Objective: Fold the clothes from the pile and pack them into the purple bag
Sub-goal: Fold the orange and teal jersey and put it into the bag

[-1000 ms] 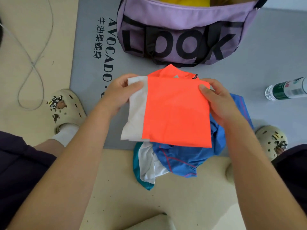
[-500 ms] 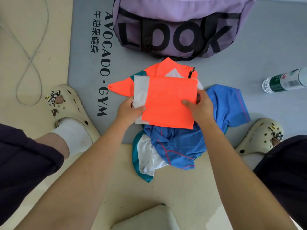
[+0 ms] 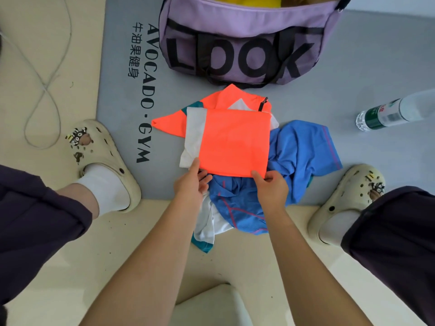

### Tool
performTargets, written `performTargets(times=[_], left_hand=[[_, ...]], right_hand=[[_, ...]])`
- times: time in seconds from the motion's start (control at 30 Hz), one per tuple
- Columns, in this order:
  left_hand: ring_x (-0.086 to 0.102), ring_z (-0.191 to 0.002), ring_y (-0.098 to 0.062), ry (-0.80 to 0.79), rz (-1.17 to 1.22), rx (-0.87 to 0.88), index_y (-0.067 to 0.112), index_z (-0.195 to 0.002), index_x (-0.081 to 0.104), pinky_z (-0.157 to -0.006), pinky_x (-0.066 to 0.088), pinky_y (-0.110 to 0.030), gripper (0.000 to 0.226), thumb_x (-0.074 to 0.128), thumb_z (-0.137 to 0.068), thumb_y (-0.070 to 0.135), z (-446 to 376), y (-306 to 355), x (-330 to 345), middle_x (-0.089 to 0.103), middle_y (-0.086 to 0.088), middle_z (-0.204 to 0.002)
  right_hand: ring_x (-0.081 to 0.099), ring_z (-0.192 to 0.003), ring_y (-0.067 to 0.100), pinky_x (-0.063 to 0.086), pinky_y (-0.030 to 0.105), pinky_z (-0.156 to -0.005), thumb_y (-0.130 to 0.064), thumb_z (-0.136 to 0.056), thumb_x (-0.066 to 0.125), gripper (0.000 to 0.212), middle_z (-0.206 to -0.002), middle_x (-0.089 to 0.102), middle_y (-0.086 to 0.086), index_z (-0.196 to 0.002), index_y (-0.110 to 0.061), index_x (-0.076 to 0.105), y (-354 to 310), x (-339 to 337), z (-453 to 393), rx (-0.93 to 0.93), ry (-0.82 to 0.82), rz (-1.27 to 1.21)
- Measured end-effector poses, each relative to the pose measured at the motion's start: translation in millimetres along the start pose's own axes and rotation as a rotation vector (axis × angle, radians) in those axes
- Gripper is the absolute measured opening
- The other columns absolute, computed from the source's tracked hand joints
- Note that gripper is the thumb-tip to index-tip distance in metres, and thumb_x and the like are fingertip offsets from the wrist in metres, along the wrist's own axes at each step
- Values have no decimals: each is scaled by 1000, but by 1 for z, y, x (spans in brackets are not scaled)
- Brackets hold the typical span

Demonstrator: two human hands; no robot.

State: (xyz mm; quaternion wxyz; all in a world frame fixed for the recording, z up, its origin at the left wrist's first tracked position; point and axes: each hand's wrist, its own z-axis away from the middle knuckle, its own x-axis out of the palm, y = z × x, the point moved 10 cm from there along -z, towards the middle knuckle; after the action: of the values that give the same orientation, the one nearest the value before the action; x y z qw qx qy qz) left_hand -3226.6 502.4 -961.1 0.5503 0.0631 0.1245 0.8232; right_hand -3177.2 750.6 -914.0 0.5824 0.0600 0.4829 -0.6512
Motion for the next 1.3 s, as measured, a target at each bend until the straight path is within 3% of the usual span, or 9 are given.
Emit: performTargets(times=[0.1,0.2,0.43,0.67,0.8,0.93,1.03,1.17,1.3], left_hand=[[71,-71,-14,4,34,14,13,-91,65,-61,54,-23,24,71,-88,36,-2,4,0,71,-4,-95],[71,-74,-16,-37,12,14,10,-92,64,-65,56,-24,18,69,-91,28,-5,6,5,70,-6,-95],[68,-82,-18,-109,21,20,-10,-125,55,-86,51,-27,37,64,-90,-3,-7,-1,8,68,-14,-96],[67,-80,-19,-85,-19,-41,-2,-115,61,-80,52,-29,25,64,-94,11,-2,-19,11,68,-14,-99],[68,-84,-16,-175,-148,-92,7,-97,62,-82,54,-31,42,65,-89,48,0,-21,23,69,-7,-94],[72,-77,-15,-206,-240,-130,8,-95,64,-66,57,-27,53,64,-85,60,3,-25,30,73,-5,-87],[71,-74,-15,-193,-170,-150,10,-97,64,-54,55,-24,47,66,-85,56,6,-27,32,73,-5,-85],[67,-72,-13,-50,4,-42,12,-98,62,-50,51,-21,22,72,-88,29,3,-13,18,70,-6,-91],[67,-60,-16,100,-26,80,4,-96,62,-41,49,-20,23,78,-82,13,0,5,1,67,-11,-88]], right_hand=[[61,-55,24,52,37,-62,-29,-87,70,28,-74,65,16,-73,-13,52,5,1,-5,63,-34,-120],[61,-45,18,51,30,-47,-22,-90,68,20,-69,66,14,-78,-12,55,13,4,-5,146,-90,-300],[73,-65,24,58,27,-55,-15,-94,64,12,-84,71,18,-94,-6,56,23,11,3,307,-153,-622],[74,-77,23,58,31,-62,-36,-84,75,37,-93,74,11,-104,-8,63,17,32,14,383,-263,-617],[73,-71,21,57,28,-61,-21,-88,72,18,-93,73,8,-102,-13,65,3,39,14,367,-279,-670],[73,-86,25,57,30,-72,-15,-88,70,23,-100,73,10,-109,-10,63,-11,38,12,278,-384,-683],[72,-91,24,56,29,-75,-13,-89,69,26,-105,73,8,-114,-10,61,-16,34,9,245,-436,-688],[73,-91,21,57,35,-83,-17,-89,69,31,-109,72,8,-118,-10,60,-13,31,3,211,-483,-541],[72,-85,22,60,36,-77,-38,-85,72,36,-103,71,4,-109,-13,62,-12,29,-7,235,-424,-377]])
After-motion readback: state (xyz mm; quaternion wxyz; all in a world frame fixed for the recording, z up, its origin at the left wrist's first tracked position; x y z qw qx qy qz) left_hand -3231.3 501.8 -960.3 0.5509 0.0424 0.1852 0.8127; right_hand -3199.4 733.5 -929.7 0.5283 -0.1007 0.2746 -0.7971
